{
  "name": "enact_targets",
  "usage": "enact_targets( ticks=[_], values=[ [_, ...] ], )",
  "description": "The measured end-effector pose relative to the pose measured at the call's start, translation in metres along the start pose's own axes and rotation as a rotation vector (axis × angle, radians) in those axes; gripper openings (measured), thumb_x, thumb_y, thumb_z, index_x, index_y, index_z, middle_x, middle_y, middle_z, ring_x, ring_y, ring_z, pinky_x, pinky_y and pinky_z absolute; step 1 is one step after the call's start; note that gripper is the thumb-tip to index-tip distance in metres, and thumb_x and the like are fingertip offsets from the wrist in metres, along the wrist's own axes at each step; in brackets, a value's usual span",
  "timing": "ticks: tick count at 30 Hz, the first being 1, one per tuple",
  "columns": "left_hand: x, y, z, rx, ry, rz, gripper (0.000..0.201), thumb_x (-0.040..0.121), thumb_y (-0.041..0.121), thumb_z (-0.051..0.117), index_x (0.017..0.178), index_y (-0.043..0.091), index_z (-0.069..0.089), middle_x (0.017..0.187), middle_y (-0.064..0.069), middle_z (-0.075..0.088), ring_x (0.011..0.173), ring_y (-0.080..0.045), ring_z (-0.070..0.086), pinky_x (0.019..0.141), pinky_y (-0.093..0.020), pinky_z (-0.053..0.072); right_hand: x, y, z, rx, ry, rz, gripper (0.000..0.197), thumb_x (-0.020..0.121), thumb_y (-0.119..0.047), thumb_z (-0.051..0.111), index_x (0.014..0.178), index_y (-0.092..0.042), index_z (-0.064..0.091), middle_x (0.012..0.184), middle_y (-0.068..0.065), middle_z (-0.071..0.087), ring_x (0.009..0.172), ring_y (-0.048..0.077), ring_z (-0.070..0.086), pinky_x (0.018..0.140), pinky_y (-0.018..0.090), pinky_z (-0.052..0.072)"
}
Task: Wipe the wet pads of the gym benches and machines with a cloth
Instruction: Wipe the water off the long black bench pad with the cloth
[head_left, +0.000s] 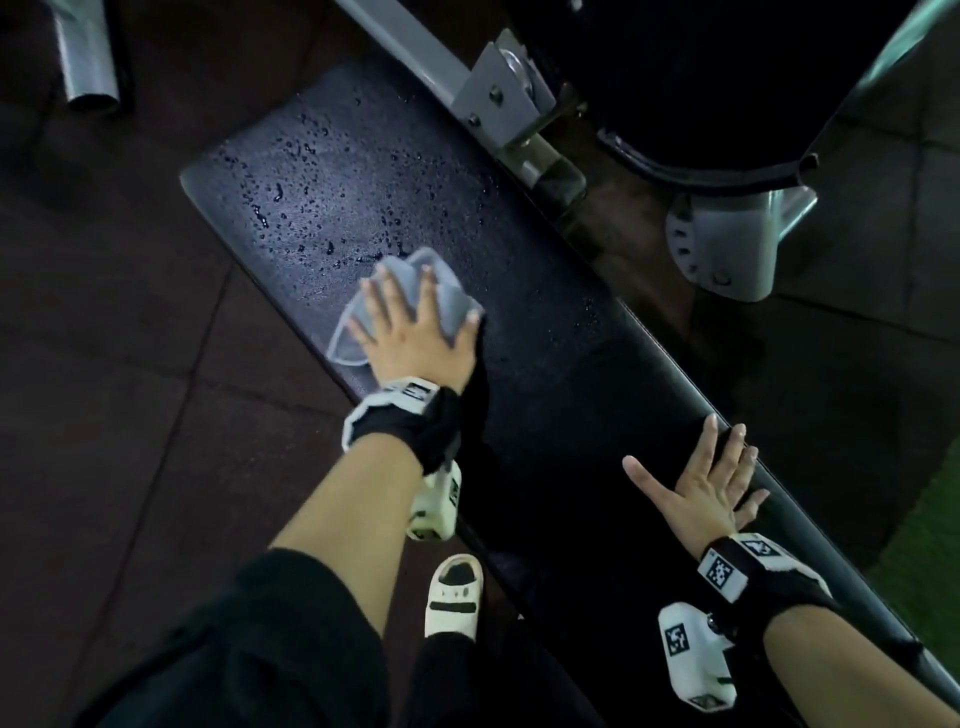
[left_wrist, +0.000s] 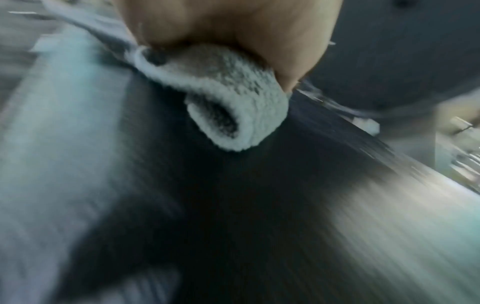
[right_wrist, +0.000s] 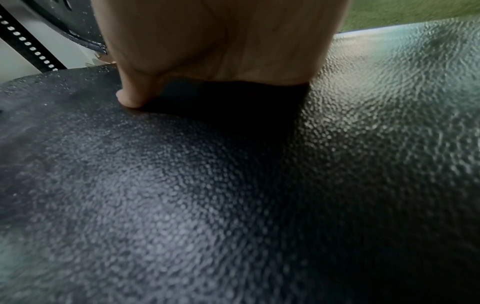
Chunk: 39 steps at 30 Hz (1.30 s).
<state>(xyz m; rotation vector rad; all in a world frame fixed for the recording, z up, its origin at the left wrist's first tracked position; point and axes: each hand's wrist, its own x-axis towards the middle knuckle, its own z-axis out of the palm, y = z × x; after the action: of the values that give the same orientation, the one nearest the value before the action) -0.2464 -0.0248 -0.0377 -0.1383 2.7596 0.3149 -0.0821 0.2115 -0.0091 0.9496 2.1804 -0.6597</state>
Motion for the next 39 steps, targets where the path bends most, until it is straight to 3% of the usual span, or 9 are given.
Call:
enact_targets(
  ticks=[5,9,16,22,25,27,32,35,39],
  values=[
    [-0.060,0.014,0.032,-0.013,0.047,0.252,0.069,0.087,0.061,0.035,0.147,0.027,0.034,0.157,-0.015,0.020,0.144,-0.038,0.016,0.114,-0.057,0.005,-0.002,-0.003,-0.002,0.012,-0.022,-0.006,0.123,0.047,-0.095,0.027,0.141,-0.039,-0.029,0.146,-0.007,-0.043,0.132,0.010,-0.041,0.106,0.048,-0.025],
    [-0.103,-0.024,0.043,0.023,0.032,0.323,0.065,0.087,0.055,0.040,0.146,0.028,0.037,0.157,-0.010,0.023,0.145,-0.032,0.017,0.117,-0.053,0.009,-0.003,-0.002,-0.003,0.012,-0.033,-0.021,0.122,0.047,-0.094,0.025,0.140,-0.039,-0.031,0.144,-0.008,-0.046,0.127,0.007,-0.045,0.106,0.048,-0.024],
    [-0.056,-0.067,0.020,-0.090,0.098,0.023,0.072,0.085,0.061,0.035,0.149,0.030,0.027,0.160,-0.010,0.008,0.147,-0.028,0.003,0.119,-0.048,0.005,-0.003,-0.002,-0.004,0.005,-0.039,-0.020,0.120,0.053,-0.097,0.030,0.137,-0.040,-0.034,0.142,-0.009,-0.047,0.127,0.008,-0.046,0.107,0.049,-0.024],
    [0.015,-0.026,-0.012,-0.053,0.018,-0.136,0.072,0.091,0.066,0.031,0.151,0.038,0.003,0.160,-0.008,-0.013,0.146,-0.029,-0.014,0.113,-0.058,-0.008,0.000,0.000,-0.004,-0.006,-0.036,-0.013,0.113,0.067,-0.082,0.042,0.139,-0.038,-0.032,0.142,-0.009,-0.048,0.131,0.012,-0.043,0.108,0.051,-0.023],
    [0.013,0.005,-0.003,0.028,-0.016,0.009,0.072,0.092,0.065,0.027,0.152,0.035,0.000,0.159,-0.010,-0.015,0.145,-0.031,-0.016,0.109,-0.054,-0.016,0.000,-0.001,-0.005,-0.004,-0.041,-0.010,0.112,0.069,-0.081,0.043,0.140,-0.037,-0.032,0.142,-0.008,-0.048,0.131,0.012,-0.044,0.107,0.050,-0.023],
    [-0.009,0.016,0.011,0.050,0.006,0.147,0.070,0.091,0.061,0.029,0.152,0.033,0.009,0.160,-0.010,-0.005,0.147,-0.032,-0.007,0.109,-0.054,-0.014,-0.001,-0.001,-0.006,-0.003,-0.042,-0.010,0.112,0.069,-0.081,0.043,0.139,-0.038,-0.033,0.141,-0.009,-0.049,0.129,0.011,-0.045,0.107,0.049,-0.024],
    [-0.083,-0.009,0.038,0.035,-0.015,0.367,0.067,0.081,0.050,0.042,0.144,0.026,0.040,0.156,-0.010,0.026,0.144,-0.032,0.020,0.115,-0.056,0.012,-0.003,-0.003,-0.006,0.014,-0.057,-0.008,0.113,0.065,-0.084,0.039,0.137,-0.039,-0.035,0.138,-0.012,-0.051,0.121,0.006,-0.050,0.107,0.048,-0.025],
    [-0.104,-0.046,0.041,-0.038,0.000,0.247,0.067,0.081,0.049,0.044,0.143,0.024,0.040,0.157,-0.010,0.024,0.145,-0.031,0.016,0.116,-0.054,0.014,-0.003,-0.003,-0.007,0.010,-0.058,-0.006,0.112,0.066,-0.083,0.040,0.138,-0.039,-0.034,0.142,-0.008,-0.048,0.124,0.008,-0.048,0.107,0.048,-0.024],
    [-0.073,-0.066,0.024,-0.211,0.095,-0.021,0.075,0.082,0.059,0.034,0.148,0.026,0.030,0.160,-0.012,0.011,0.147,-0.030,0.003,0.118,-0.051,0.010,-0.002,-0.002,-0.006,0.003,-0.047,-0.016,0.111,0.064,-0.085,0.036,0.135,-0.040,-0.036,0.141,-0.009,-0.049,0.126,0.008,-0.047,0.108,0.049,-0.024]
  ],
)
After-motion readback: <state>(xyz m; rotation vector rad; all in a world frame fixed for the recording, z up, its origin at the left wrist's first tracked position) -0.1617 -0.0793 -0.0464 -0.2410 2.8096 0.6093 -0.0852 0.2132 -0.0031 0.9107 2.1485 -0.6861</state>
